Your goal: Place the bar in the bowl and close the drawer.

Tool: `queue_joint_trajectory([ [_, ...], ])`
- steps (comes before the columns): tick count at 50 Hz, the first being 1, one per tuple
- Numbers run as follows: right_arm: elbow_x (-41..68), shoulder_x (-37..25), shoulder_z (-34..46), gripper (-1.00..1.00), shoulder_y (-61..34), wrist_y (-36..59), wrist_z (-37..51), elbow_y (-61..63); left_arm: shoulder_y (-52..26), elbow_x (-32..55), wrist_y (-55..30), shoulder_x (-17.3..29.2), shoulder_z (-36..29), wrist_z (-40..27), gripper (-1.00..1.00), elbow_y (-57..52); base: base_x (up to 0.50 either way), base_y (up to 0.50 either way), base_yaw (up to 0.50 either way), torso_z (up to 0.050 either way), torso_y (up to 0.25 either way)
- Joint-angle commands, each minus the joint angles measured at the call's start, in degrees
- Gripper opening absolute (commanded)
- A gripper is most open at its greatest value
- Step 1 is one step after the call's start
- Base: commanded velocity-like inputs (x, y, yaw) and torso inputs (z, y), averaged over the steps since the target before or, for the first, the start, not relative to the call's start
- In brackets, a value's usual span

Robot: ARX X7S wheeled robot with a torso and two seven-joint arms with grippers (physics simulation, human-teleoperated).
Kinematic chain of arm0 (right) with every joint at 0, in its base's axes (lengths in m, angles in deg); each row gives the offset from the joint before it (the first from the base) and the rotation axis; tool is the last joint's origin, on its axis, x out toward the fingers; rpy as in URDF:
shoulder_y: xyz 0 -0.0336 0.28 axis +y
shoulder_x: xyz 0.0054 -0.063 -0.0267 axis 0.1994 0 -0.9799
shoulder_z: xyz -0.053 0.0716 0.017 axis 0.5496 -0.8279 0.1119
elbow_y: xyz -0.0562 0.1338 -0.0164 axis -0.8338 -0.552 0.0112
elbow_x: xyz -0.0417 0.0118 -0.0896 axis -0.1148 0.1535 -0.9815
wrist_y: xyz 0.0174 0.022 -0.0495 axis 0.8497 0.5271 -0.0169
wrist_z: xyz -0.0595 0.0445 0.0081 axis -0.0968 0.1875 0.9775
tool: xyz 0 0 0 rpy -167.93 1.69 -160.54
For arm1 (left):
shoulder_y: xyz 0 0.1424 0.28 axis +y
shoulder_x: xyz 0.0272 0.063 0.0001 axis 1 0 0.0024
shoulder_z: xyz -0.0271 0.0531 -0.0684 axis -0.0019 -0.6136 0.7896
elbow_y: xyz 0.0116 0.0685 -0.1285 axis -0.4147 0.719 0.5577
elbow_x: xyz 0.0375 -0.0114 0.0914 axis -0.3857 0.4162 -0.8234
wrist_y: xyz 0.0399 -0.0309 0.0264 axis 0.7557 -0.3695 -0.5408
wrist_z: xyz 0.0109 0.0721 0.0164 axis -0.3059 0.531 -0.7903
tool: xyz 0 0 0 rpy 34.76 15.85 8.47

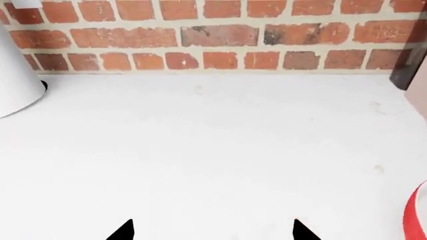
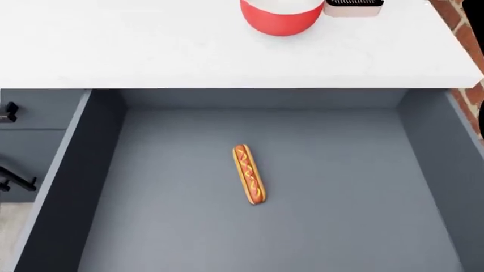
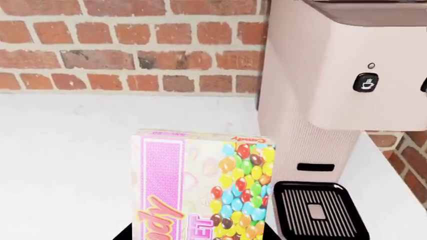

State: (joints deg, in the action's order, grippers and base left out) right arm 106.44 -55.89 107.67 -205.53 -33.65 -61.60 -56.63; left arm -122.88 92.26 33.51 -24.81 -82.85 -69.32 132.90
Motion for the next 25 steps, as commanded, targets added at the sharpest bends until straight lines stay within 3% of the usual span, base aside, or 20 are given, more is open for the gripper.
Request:
queue_joint_trajectory([
  [1,-3.50,0.01,-2.46,-1.00,-0.57,-0.57,-0.15,0.98,-0.24,-0.49,-0.21,0.09,-0.10,0.09,1.00,-0.25,0.00,0.00,0.00,0.000,-0.250],
  [10,-4.13,0.01,-3.40,-1.00,-1.30,-0.58,0.25,1.06,-0.54,-0.09,-1.03,0.98,0.48,-1.11,1.00,-2.18,0.00,0.00,0.00,0.003,-0.250],
  [25,-3.57,0.01,-3.64,-1.00,-0.86,-10.30,0.35,1.29,-1.15,-0.28,-0.85,0.72,0.88,-1.12,1.00,-1.55,0.00,0.00,0.00,0.000,-0.005],
])
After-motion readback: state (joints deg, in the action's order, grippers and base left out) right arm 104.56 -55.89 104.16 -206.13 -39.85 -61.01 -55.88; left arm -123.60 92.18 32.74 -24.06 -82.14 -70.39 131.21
